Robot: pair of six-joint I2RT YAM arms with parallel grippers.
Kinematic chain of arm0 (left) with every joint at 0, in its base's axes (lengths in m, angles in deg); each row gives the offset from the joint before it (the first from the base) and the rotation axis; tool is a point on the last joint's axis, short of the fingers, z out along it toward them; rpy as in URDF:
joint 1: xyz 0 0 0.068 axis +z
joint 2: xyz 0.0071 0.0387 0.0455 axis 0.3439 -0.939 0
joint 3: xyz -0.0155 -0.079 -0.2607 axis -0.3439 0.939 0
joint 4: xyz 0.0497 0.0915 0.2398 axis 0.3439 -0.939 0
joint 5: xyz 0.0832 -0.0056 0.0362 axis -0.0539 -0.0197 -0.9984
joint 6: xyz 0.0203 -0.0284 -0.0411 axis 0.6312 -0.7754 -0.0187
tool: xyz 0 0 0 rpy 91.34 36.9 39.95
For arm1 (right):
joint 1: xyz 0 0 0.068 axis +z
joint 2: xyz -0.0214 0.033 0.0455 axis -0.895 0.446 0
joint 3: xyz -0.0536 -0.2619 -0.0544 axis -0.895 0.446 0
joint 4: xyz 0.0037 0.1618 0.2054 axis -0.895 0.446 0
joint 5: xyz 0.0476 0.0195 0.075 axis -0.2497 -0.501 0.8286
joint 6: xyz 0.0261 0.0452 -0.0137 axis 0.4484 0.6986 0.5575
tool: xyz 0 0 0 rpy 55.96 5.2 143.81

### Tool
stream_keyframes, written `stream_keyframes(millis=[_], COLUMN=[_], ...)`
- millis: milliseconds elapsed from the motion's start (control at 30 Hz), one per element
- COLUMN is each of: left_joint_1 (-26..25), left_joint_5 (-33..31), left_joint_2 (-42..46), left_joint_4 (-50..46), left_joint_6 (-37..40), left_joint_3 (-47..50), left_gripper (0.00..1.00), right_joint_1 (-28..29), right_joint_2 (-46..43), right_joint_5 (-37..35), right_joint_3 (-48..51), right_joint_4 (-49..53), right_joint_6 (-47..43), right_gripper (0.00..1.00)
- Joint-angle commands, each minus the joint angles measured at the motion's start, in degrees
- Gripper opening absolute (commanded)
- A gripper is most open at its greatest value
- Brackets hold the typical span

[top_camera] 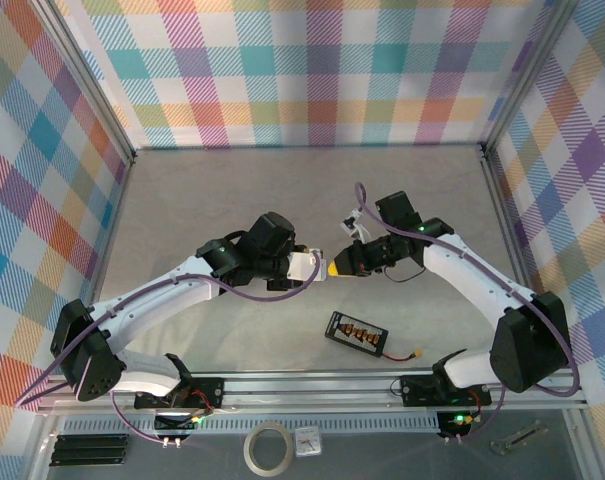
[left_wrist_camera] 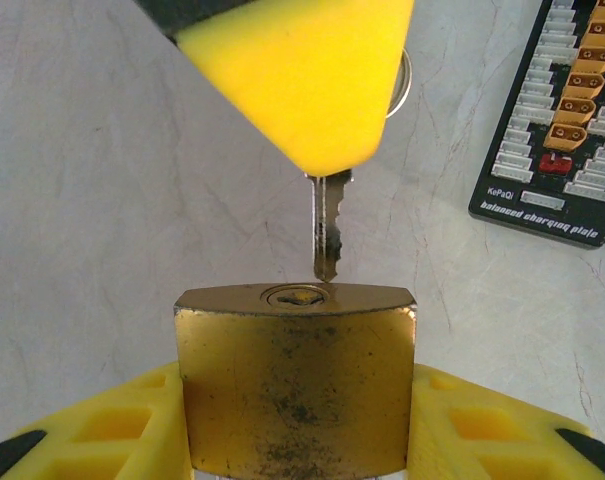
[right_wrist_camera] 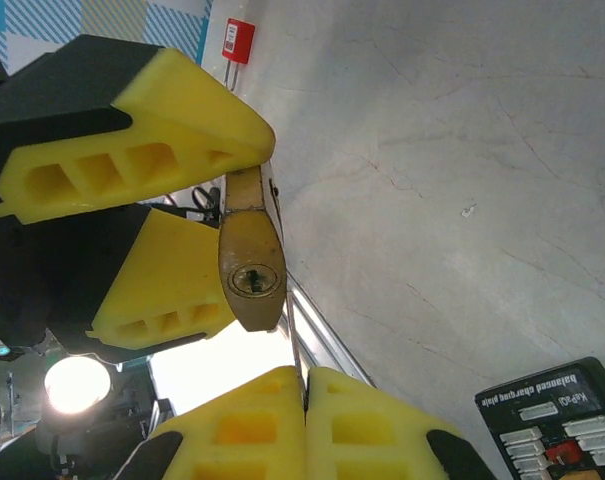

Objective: Unlock with the key

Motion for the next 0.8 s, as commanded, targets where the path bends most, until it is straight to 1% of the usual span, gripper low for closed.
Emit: stream_keyframes(millis=[0,333,600,767], left_joint_1=[-0.9,-0.9,-0.9,-0.9], left_joint_5=[2.0,1.4,0.7,1.0], left_joint_2=[0.8,-0.2,-0.5,-0.7], left_joint_4=[2.1,1.9,2.0,2.2], left_joint_6=[-0.4,-0.4,-0.2,-0.3], left_joint_3=[-2.3,-2.4,-2.1,-1.8], left_gripper=[0.10,0.09,0.09,0.09], right_joint_1=[-0.1,0.0,-0.1,-0.1], right_joint_2=[-1.5,-2.3,-2.6,-3.5], right_joint_5=[2.7,2.2,0.3,1.4], right_joint_3=[0.7,0.5,-1.3,-0.7], right_joint_4=[-2.3,-2.1,1.8,1.2], right_joint_6=[0.9,1.4,-0.1,0.4], right_gripper=[0.00,0.00,0.00,0.00])
